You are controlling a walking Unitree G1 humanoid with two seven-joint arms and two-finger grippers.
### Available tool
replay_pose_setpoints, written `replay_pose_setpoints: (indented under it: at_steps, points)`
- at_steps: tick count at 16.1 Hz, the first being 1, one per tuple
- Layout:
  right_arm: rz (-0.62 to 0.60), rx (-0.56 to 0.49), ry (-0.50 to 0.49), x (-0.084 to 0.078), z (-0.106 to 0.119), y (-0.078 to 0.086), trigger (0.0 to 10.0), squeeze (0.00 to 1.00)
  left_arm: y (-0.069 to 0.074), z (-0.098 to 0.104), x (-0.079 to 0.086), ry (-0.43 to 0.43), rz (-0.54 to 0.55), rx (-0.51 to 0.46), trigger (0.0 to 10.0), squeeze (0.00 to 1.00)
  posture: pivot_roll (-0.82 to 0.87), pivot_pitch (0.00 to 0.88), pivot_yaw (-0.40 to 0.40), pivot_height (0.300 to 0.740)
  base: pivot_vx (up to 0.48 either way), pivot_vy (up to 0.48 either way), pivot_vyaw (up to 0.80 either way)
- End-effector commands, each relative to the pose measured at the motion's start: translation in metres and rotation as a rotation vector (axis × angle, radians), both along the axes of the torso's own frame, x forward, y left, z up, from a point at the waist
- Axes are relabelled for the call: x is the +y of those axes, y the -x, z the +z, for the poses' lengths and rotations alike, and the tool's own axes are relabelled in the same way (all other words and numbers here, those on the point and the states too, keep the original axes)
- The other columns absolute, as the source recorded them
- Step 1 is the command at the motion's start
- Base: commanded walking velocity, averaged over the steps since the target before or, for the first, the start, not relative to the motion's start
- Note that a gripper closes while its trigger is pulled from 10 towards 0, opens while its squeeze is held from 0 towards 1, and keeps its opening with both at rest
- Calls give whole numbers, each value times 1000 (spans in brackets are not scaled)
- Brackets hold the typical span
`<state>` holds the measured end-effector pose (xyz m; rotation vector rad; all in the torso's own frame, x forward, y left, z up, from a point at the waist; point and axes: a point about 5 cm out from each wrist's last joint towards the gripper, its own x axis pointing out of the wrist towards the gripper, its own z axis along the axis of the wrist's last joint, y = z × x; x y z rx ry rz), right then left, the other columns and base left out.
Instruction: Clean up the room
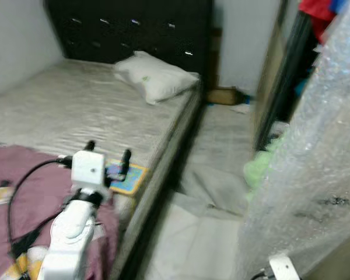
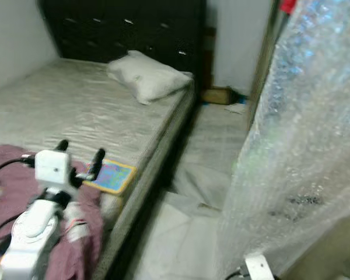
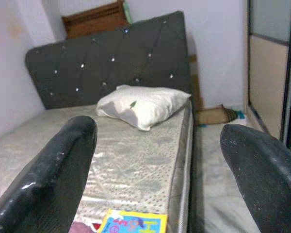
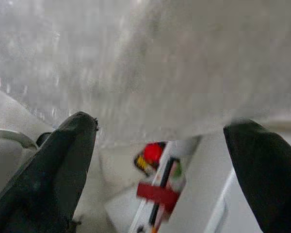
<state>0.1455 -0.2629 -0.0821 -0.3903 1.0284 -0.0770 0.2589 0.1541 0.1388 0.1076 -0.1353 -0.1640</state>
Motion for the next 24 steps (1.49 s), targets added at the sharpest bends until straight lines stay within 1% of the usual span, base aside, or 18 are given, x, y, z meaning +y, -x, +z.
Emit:
replay_pose_setpoints:
  at_steps: [1,2,5,6,8,9,11,13,17,18,19,21,24]
  points:
    - [39,38,11,2,-3,5,10000,0,-1,1,1,-17,1,0,10000,0,-48,0,32,740,0,0,800]
    - [39,38,11,2,-3,5,10000,0,-1,1,1,-17,1,0,10000,0,-48,0,32,740,0,0,800]
    - [107,50,28,7,-3,2,10000,0,-3,1,-1,-18,-6,-1,10000,0,-45,0,30,740,0,0,800]
    - [146,53,24,12,-4,1,10000,0,-4,1,-2,-17,-9,-1,10000,0,-40,0,25,740,0,0,800]
    - [175,61,22,16,-6,2,10000,0,-4,2,-3,-17,-10,-3,10000,0,-38,0,23,740,0,0,800]
    - [206,76,24,19,-8,6,10000,0,-4,2,-4,-17,-11,-4,10000,0,-35,0,19,740,0,0,800]
    - [225,95,24,20,-11,13,10000,0,-4,2,-4,-16,-11,-4,10000,0,-34,0,18,740,0,0,800]
    - [283,153,21,22,-16,31,10000,0,-4,1,-5,-15,-15,-3,10000,0,-35,0,19,740,0,0,612]
    - [317,217,7,22,-23,58,10000,0,-5,2,-6,-15,-24,-3,10000,0,-38,0,19,740,0,0,547]
    - [331,194,5,25,-19,39,10000,0,-5,1,-7,-14,-26,-3,10000,0,-38,0,19,740,0,0,531]
    - [358,150,-2,30,-12,9,10000,0,-5,1,-8,-14,-32,-1,10000,0,-38,0,19,740,0,0,531]
    - [371,119,-4,34,-10,2,10000,0,-6,0,-9,-15,-45,3,10000,0,-38,0,19,740,0,0,500]
    - [381,97,-13,40,-9,-4,10000,0,-6,0,-11,-17,-54,2,10000,0,-38,0,19,740,0,0,488]
